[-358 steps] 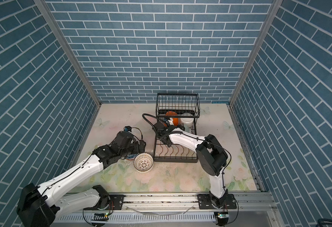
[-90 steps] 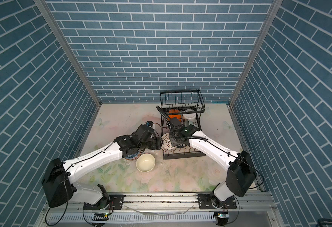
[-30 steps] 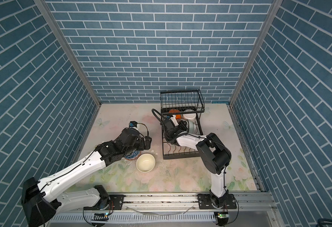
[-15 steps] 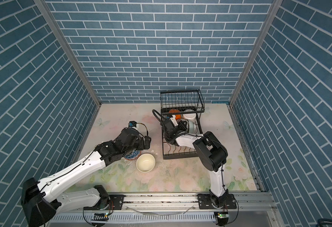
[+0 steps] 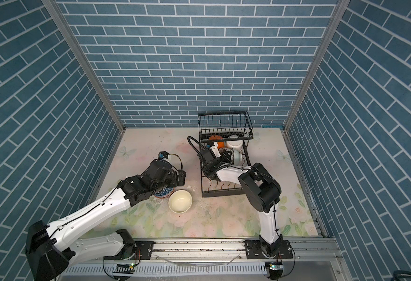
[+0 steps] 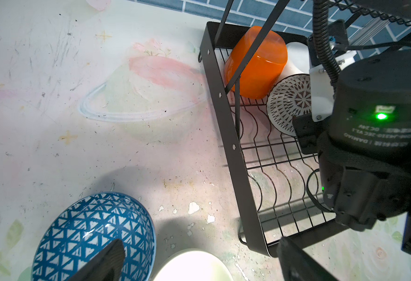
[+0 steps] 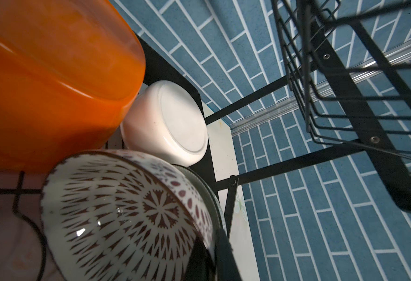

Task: Load bowls into a dish rack
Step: Place the bowl in the dish rack.

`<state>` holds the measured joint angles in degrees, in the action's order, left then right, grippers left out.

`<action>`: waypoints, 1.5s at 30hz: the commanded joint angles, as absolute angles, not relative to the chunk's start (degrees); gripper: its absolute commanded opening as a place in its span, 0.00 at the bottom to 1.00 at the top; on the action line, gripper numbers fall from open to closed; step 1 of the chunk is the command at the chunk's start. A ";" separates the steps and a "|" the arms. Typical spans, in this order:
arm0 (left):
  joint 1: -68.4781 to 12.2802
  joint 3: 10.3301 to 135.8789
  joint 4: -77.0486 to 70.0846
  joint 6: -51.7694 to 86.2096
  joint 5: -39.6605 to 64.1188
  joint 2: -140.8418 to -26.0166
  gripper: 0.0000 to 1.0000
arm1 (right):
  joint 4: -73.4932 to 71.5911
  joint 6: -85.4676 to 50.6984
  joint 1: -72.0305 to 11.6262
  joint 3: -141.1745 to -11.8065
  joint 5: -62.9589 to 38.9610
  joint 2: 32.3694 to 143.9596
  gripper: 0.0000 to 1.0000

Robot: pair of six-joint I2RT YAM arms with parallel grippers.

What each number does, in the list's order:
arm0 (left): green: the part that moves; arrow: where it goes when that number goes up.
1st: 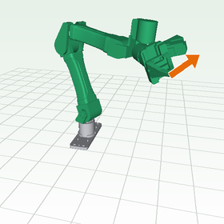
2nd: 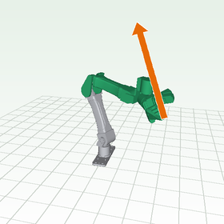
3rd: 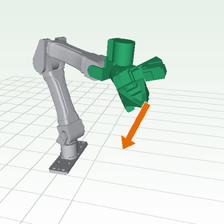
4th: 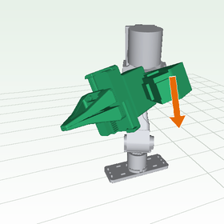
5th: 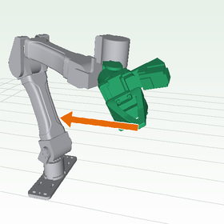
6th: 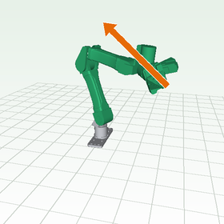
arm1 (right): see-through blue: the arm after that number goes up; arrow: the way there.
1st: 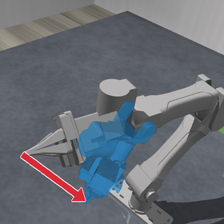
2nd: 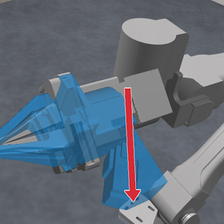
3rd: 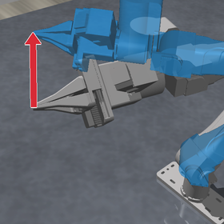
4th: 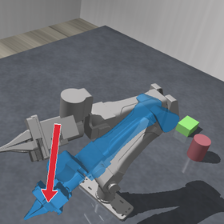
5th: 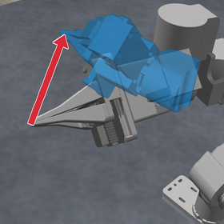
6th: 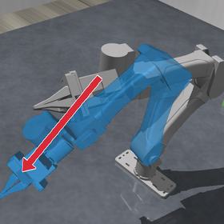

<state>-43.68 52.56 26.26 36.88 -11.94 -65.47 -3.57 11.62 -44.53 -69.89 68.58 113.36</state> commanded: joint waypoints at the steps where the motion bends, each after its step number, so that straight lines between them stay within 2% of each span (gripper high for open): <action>1: -43.15 51.68 27.06 37.26 -12.44 -64.63 1.00 | 2.18 8.88 -45.88 -71.76 66.98 116.09 0.00; 19: -43.07 51.24 26.76 37.53 -12.26 -64.97 1.00 | 3.34 8.90 -47.08 -75.58 66.45 117.63 0.00; 27: -43.07 51.15 26.67 37.53 -12.16 -65.13 1.00 | 3.78 8.88 -47.55 -76.02 66.83 117.59 0.07; 30: -43.07 51.15 26.67 37.57 -12.08 -65.12 1.00 | 4.15 8.54 -47.73 -76.01 66.64 117.34 0.14; 38: -42.99 51.06 26.63 37.61 -12.11 -65.22 1.00 | 7.28 5.94 -47.93 -76.99 66.29 116.98 0.18; 45: -42.98 50.98 26.67 37.70 -12.11 -65.13 1.00 | 9.13 3.81 -47.93 -76.90 65.95 116.24 0.31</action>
